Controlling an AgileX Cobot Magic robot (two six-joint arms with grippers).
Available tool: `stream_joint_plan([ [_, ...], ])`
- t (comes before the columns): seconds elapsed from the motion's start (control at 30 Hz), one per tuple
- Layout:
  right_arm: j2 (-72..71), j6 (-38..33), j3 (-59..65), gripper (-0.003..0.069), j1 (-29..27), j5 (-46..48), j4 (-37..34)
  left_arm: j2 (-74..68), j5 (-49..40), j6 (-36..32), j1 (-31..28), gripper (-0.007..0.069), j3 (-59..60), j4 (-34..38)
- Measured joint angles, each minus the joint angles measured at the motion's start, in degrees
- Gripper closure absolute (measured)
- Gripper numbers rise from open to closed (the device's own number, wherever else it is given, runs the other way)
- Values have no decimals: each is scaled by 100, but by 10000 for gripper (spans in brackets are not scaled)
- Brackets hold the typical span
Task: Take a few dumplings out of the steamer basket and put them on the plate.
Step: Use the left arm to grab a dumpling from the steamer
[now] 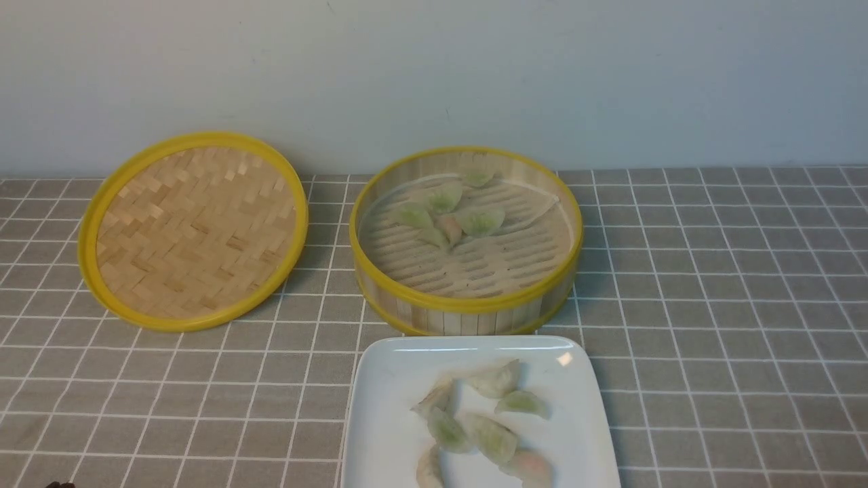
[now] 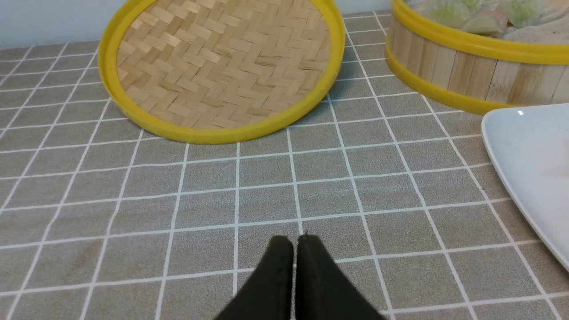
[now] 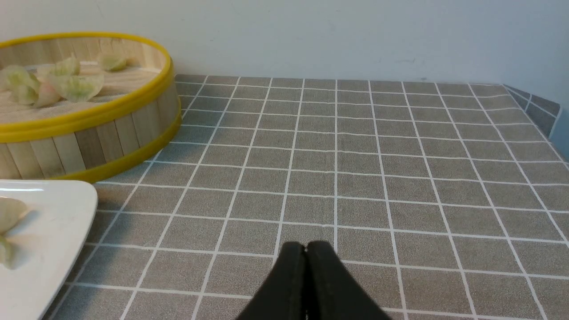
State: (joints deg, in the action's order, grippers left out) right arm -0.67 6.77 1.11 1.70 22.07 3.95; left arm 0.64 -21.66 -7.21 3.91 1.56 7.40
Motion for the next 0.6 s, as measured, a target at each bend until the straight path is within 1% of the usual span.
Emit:
stream_joint_plan([
  [0.5,0,0,0,673,0,0,0,0,-1,-104,0,629,0,-78],
  [0.57,0,0,0,673,0,0,0,0,25,-163,0,629,0,-156],
  [0.6,0,-6,0,673,0,0,0,0,184,-191,0,629,11,-214],
])
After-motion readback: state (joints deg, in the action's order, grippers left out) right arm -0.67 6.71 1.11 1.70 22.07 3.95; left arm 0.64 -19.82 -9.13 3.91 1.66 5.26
